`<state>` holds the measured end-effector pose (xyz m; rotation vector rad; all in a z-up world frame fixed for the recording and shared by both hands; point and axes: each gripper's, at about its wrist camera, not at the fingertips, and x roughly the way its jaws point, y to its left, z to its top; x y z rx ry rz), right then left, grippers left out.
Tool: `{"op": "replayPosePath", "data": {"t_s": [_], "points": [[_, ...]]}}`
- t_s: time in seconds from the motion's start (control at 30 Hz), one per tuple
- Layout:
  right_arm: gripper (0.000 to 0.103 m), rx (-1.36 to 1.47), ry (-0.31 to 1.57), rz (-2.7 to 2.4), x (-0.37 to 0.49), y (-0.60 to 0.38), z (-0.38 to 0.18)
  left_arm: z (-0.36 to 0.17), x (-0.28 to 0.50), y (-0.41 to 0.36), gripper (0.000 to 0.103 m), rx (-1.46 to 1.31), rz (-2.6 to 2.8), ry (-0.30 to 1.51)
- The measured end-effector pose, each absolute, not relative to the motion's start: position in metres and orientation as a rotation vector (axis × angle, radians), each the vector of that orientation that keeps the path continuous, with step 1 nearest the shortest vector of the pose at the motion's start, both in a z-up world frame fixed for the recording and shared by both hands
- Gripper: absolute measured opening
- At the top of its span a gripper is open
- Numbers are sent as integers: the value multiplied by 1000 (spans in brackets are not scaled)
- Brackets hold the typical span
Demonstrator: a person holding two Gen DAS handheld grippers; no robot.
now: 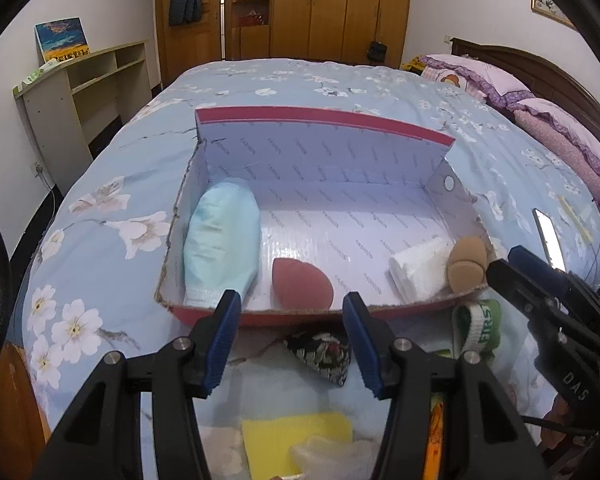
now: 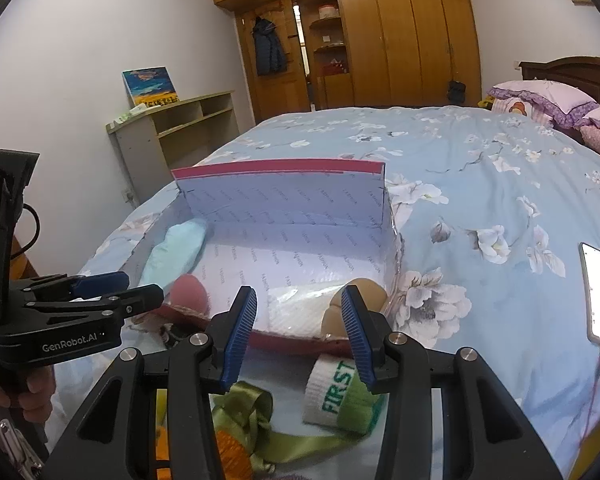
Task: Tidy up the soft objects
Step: 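Open the left tool to drop the pink sponge while the right tool releases the beige sponge, then grasp the black patterned pouch with the left tool while the right tool grasps the green-white FIRST sock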
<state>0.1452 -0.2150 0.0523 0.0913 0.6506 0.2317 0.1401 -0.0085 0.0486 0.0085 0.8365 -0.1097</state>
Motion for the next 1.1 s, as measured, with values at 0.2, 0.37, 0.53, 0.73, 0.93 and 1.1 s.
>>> {"op": "replayPosePath", "data": {"t_s": [0.2, 0.37, 0.53, 0.73, 0.93, 1.1], "points": [[45, 83, 653, 238, 134, -213, 58, 51, 127, -4, 56, -5, -104, 836], [45, 76, 665, 250, 125, -213, 60, 50, 113, 0, 56, -5, -101, 845], [45, 69, 683, 253, 115, -213, 60, 47, 104, 4, 56, -17, -108, 856], [45, 64, 699, 252, 104, -216, 59, 44, 92, 7, 56, -22, -117, 869], [45, 59, 708, 244, 97, -217, 55, 40, 91, 5, 56, -27, -124, 880], [45, 66, 724, 233, 99, -223, 49, 34, 96, -5, 56, -19, -143, 895]]}}
